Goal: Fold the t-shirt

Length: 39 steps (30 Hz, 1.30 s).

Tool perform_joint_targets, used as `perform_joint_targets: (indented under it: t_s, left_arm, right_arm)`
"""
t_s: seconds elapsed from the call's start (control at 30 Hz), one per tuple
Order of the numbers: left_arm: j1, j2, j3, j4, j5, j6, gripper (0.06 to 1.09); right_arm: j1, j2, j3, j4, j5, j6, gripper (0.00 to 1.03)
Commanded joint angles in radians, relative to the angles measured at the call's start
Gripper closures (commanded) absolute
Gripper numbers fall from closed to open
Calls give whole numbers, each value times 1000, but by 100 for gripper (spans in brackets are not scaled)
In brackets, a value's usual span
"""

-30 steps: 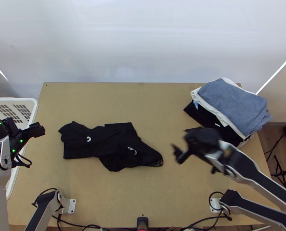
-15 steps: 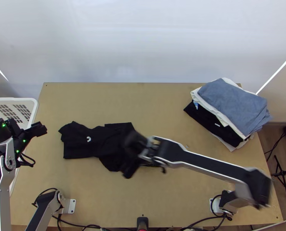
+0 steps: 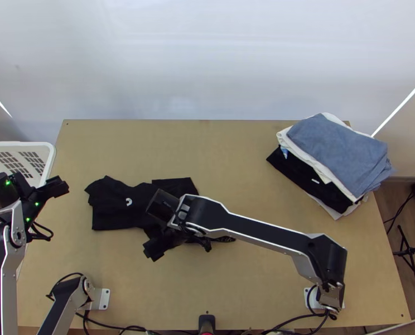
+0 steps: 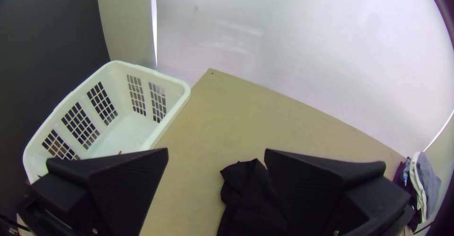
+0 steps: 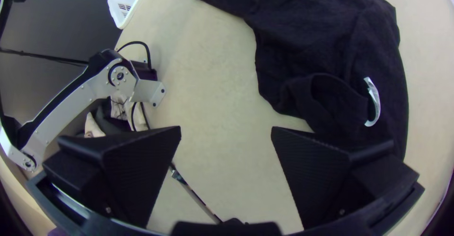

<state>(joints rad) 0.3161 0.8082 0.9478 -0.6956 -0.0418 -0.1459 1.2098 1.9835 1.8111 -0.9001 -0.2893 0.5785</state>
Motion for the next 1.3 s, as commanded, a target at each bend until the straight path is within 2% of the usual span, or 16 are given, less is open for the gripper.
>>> perform_joint_targets:
  t_s: [0.0,0.1,0.27,0.6,0.8,0.83,0.93,1.07,1.1,1.27]
  left_arm:
    - [-5,9,6,11,0,5,10]
    - [-6,9,12,11,0,5,10]
    - [-6,19,16,11,0,5,10]
    - [-17,22,8,13,0,-1,10]
    - [-22,20,11,13,0,-1,10]
    - [-20,22,11,13,0,-1,10]
    - [-22,23,11,16,0,-3,10]
    - [-29,28,11,21,0,-11,10]
    - [-32,29,11,24,2,-11,10]
    - [-41,43,17,31,0,-20,10]
  right_arm:
    - [-16,60,22,7,-11,-14,19]
    - [-27,64,-15,56,2,-55,19]
    - [-38,74,-58,95,90,-166,19]
    - [-58,38,-137,162,144,-207,19]
    - [-55,35,-164,198,153,-201,19]
    - [-53,35,-167,202,153,-200,21]
    - [-50,32,-173,250,153,-187,58]
    - [-49,29,-164,274,153,-186,96]
    - [-50,32,-160,274,153,-186,100]
    - [-59,49,-179,274,153,-189,100]
